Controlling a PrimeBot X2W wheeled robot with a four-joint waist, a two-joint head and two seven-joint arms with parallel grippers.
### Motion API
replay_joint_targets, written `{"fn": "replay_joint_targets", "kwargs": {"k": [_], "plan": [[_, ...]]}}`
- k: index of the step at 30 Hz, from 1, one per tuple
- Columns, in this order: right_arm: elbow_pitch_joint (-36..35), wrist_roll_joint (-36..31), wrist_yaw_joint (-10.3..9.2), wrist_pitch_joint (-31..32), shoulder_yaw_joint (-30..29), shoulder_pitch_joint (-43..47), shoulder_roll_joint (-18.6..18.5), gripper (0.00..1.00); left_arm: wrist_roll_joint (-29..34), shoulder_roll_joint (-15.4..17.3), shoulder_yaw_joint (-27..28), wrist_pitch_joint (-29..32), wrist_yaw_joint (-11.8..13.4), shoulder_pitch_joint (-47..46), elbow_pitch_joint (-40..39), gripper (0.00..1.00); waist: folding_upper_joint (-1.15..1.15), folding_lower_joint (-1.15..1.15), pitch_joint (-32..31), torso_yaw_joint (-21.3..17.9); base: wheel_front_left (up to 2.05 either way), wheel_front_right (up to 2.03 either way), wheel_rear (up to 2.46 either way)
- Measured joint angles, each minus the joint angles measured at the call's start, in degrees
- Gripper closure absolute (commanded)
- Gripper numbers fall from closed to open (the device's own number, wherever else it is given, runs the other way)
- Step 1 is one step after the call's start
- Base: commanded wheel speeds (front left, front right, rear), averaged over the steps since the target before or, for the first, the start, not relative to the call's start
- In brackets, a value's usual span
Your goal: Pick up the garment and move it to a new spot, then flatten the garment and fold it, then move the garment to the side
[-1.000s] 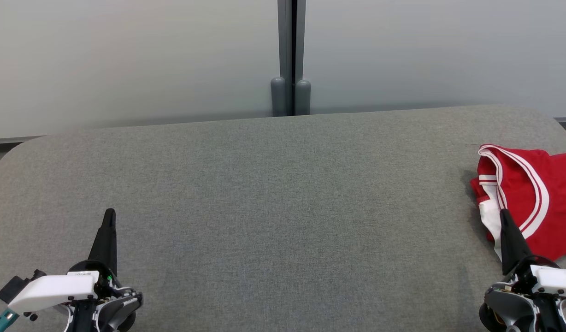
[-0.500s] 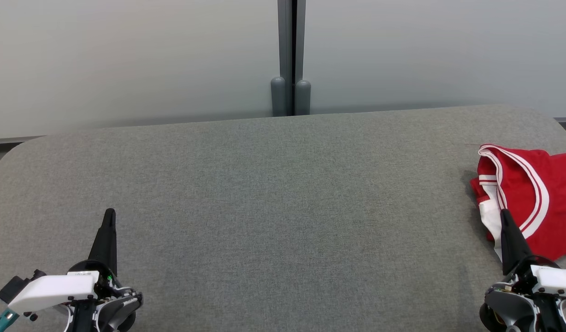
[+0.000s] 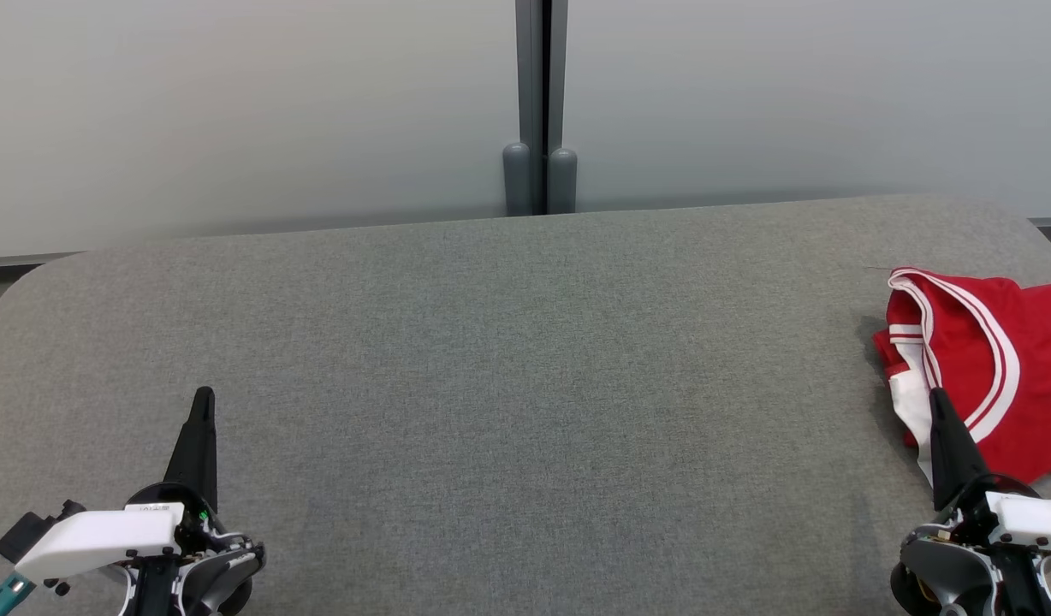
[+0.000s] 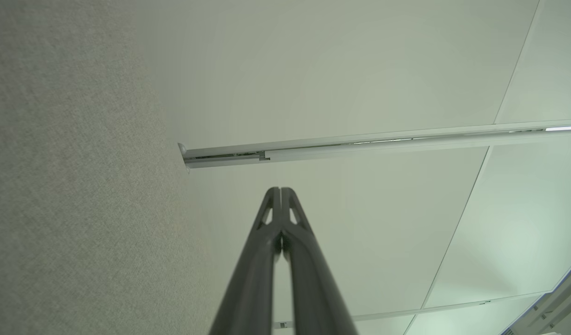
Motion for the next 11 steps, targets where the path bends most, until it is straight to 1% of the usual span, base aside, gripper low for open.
{"fn": "replay_joint_targets", "kwargs": {"k": [11], "plan": [[0.00,-0.13,0.00,0.01,-0.07,-0.01,0.05,1.00,0.00,0.00,0.00,0.00,0.00,0.00,0.00,1.00,0.00,0.00,0.00,0.00,0.00,0.00,0.00]]}}
